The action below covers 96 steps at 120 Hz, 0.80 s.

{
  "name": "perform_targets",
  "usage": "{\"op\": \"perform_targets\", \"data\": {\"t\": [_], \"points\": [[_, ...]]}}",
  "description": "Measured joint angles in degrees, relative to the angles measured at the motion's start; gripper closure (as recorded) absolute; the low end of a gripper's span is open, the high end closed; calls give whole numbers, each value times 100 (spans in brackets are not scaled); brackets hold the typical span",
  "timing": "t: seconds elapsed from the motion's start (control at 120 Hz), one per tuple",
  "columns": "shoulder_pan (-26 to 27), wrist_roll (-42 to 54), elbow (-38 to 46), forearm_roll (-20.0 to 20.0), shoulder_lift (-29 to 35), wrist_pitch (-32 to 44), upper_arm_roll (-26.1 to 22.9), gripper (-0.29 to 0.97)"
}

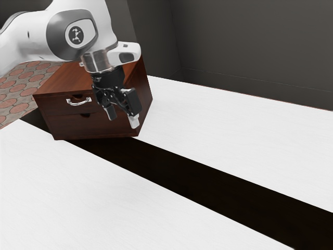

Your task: Pull the drawer handle with one arm to open the drawer

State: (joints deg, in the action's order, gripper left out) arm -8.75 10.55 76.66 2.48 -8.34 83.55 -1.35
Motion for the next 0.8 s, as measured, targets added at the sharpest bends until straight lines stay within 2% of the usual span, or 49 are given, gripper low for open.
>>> {"op": "perform_targets", "data": {"t": [0.217, 0.35, 0.525, 0.633, 0.8], "points": [[-6, -7, -23, 24, -2, -16, 4, 0], [9, -17, -1014, 17, 119, -394, 83, 0], [-2, 28, -979, -4, 446, -814, 167, 0], [142, 116, -54, -49, 1133, -954, 304, 0], [93, 383, 3266, -279, 3645, -402, 508, 0]]}}
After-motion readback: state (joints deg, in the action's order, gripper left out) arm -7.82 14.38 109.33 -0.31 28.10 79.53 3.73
